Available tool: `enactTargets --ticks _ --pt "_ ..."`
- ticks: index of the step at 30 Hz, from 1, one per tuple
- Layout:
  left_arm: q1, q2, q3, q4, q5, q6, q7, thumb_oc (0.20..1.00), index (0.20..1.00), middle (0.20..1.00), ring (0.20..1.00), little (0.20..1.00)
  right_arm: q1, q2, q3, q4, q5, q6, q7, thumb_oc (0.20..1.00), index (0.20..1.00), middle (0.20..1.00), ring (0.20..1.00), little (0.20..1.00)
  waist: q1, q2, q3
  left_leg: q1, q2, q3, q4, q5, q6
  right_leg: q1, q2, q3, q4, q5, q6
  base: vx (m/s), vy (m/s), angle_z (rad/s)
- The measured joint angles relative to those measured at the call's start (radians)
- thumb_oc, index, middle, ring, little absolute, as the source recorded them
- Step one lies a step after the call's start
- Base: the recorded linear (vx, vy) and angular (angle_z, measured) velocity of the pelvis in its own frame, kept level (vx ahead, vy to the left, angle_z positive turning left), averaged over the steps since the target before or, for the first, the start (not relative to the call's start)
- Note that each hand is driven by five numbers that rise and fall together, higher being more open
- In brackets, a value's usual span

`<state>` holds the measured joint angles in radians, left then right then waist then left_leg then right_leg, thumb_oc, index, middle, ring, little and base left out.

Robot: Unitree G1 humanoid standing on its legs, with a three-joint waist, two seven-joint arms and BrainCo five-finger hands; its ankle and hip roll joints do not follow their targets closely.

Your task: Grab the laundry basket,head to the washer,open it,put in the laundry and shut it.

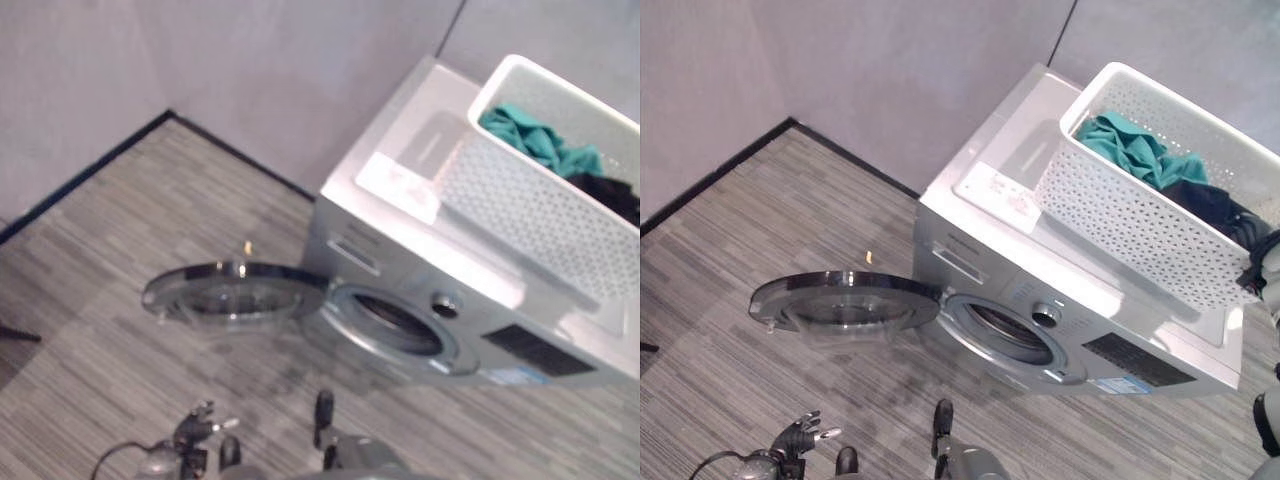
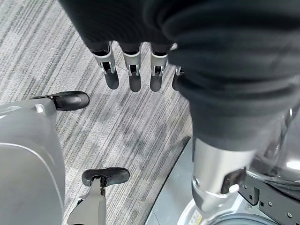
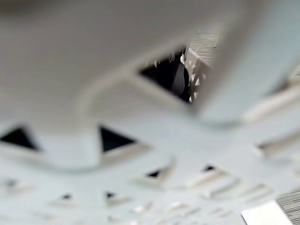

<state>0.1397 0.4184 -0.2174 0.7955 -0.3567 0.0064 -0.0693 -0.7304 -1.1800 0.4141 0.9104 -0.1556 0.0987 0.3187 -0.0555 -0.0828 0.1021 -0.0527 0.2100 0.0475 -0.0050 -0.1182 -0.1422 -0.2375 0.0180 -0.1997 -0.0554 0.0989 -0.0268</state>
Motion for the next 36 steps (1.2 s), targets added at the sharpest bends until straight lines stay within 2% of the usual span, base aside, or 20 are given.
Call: enactTargets --ticks 7,11,14,17,18,21,22,23,26,32,36 --pt "-0.007 0.000 0.001 -0.002 0.000 -0.001 0.000 1.000 1.000 1.000 1.000 1.000 0.004 0.004 -0.007 -0.043 0.002 0.003 0.015 0.200 0.200 0.200 0.200 0.200 -0.006 0.000 0.000 0.003 0.000 0.006 0.002 0.000 0.000 -0.007 0.000 0.006 0.014 0.004 -0.004 0.01 0.010 -0.02" --pt "-0.009 -0.001 0.005 0.003 0.000 0.000 0.003 1.000 1.000 1.000 1.000 1.000 0.000 0.020 -0.043 -0.026 0.006 0.003 -0.027 0.200 0.200 0.200 0.200 0.200 -0.004 0.001 0.000 0.004 0.000 0.005 0.003 0.000 0.000 -0.005 0.000 0.005 0.015 0.004 -0.004 0.02 0.000 0.00" --pt "-0.009 -0.003 0.008 0.002 0.000 0.000 0.003 1.000 1.000 1.000 1.000 1.000 -0.008 0.048 -0.123 -0.025 0.023 0.002 -0.084 0.200 0.200 0.200 0.200 0.200 -0.008 0.006 -0.002 0.010 0.000 0.004 0.003 0.000 0.000 0.002 0.000 0.004 0.015 0.005 -0.005 0.02 0.005 0.00" --pt "-0.010 -0.007 0.013 0.001 0.000 0.000 0.004 1.000 1.000 1.000 1.000 1.000 -0.012 0.049 -0.150 -0.038 0.051 -0.007 -0.131 0.200 0.200 0.200 0.200 0.200 -0.009 0.018 0.000 0.024 0.000 0.004 0.001 -0.001 0.001 0.019 0.000 0.004 0.010 0.004 -0.004 0.04 0.013 0.01" --pt "-0.009 -0.017 0.025 0.001 0.001 0.000 0.005 1.000 1.000 1.000 1.000 1.000 -0.011 0.063 -0.184 -0.050 0.070 -0.015 -0.178 0.200 0.200 0.200 0.200 0.200 -0.009 0.030 0.000 0.040 0.000 0.003 -0.010 -0.003 0.006 0.035 0.001 0.003 -0.004 0.009 -0.003 0.05 0.016 0.04" --pt "-0.010 -0.035 0.023 0.006 0.001 0.000 0.003 1.000 1.000 1.000 1.000 1.000 -0.027 0.062 -0.185 -0.090 0.110 -0.028 -0.238 0.200 0.200 0.200 0.200 0.200 -0.013 0.050 0.000 0.062 -0.001 0.000 -0.013 -0.004 0.007 0.069 0.001 0.001 -0.028 0.008 0.000 0.05 0.014 0.04" --pt "-0.009 -0.054 0.024 0.010 0.001 -0.002 0.004 1.000 1.000 1.000 1.000 1.000 -0.053 0.062 -0.196 -0.116 0.125 -0.046 -0.269 0.200 0.200 0.200 0.200 0.200 -0.012 0.080 -0.004 0.070 -0.002 0.001 -0.018 -0.004 0.008 0.075 0.001 0.000 -0.029 0.006 0.003 0.08 0.012 0.01" --pt "-0.008 -0.063 0.023 0.015 0.001 -0.001 0.003 1.000 1.000 1.000 1.000 1.000 -0.070 0.064 -0.194 -0.118 0.137 -0.047 -0.280 0.200 0.200 0.200 0.200 0.200 -0.010 0.096 -0.007 0.077 -0.001 0.001 -0.020 -0.004 0.008 0.081 0.001 0.000 -0.029 0.013 0.003 0.04 0.011 0.02" --pt "-0.009 -0.091 0.022 0.025 0.001 -0.003 0.003 1.000 1.000 1.000 1.000 1.000 -0.098 0.064 -0.184 -0.134 0.142 -0.052 -0.309 0.200 0.200 0.200 0.200 0.200 -0.003 0.129 -0.016 0.094 -0.001 0.002 -0.026 -0.001 0.003 0.096 0.002 -0.002 -0.029 0.014 0.002 0.01 0.004 0.00" --pt "-0.013 -0.105 0.023 0.043 0.003 -0.016 0.004 1.000 1.000 1.000 1.000 1.000 -0.216 0.076 -0.090 -0.133 0.158 -0.059 -0.367 0.200 0.200 0.200 0.200 0.200 0.003 0.136 -0.019 0.111 -0.001 -0.001 -0.027 -0.001 0.003 0.115 0.002 -0.005 -0.029 0.014 0.002 0.03 0.001 0.01" --pt "-0.013 -0.112 0.027 0.045 0.002 -0.022 0.007 1.000 1.000 1.000 1.000 1.000 -0.274 0.079 -0.091 -0.158 0.158 -0.072 -0.417 0.200 0.200 0.200 0.200 0.200 0.015 0.130 -0.019 0.125 -0.001 -0.004 -0.028 -0.001 0.003 0.130 0.002 -0.007 -0.029 0.011 0.005 0.01 0.000 0.03"
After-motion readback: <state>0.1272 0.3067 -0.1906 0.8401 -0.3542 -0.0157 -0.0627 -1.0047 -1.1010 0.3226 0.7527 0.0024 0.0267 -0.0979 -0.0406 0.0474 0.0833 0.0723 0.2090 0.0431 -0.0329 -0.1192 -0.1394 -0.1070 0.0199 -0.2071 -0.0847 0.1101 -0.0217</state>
